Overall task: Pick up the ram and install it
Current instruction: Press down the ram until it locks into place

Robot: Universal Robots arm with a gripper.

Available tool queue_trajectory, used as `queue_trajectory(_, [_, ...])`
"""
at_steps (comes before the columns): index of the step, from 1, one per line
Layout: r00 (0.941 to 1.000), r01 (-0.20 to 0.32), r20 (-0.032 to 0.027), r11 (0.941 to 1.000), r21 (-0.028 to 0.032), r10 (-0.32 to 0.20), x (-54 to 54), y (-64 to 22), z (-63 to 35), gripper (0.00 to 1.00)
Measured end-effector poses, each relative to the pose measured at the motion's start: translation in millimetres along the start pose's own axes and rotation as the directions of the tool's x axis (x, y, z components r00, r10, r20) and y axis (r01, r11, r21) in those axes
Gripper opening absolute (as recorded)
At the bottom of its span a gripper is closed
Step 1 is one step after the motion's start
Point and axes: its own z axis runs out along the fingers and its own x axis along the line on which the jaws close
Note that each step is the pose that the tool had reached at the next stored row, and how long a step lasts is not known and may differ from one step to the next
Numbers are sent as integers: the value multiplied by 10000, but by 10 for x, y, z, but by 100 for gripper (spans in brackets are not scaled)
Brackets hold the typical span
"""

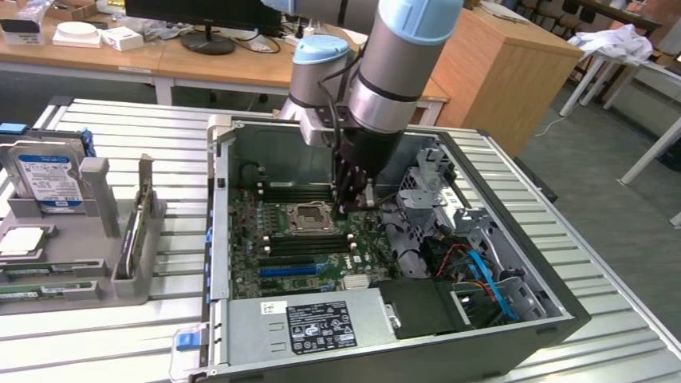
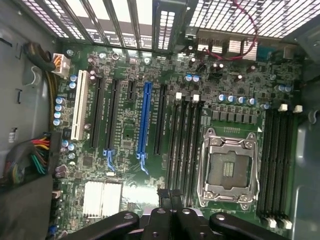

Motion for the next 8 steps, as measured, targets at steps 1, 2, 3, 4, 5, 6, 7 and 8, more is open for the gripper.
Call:
queue_trajectory(1, [10000, -1, -3, 10000, 0, 1, 1, -1, 18, 10])
queue_trajectory(2, [10000, -1, -7, 10000, 0, 1, 1, -1, 36, 10])
queue_trajectory(3, [10000, -3, -11, 10000, 0, 3, 2, -2, 54, 10])
queue_trajectory(4, [10000, -7, -13, 10000, 0, 7, 3, -2, 73, 10])
queue_trajectory(5, [10000, -11, -15, 10000, 1, 11, 3, -3, 91, 10])
queue_trajectory(6, [10000, -17, -17, 10000, 1, 17, 4, -3, 109, 10])
queue_trajectory(7, [10000, -20, -19, 10000, 1, 20, 5, -4, 127, 10])
queue_trajectory(8, [10000, -23, -20, 10000, 1, 23, 5, -4, 145, 10])
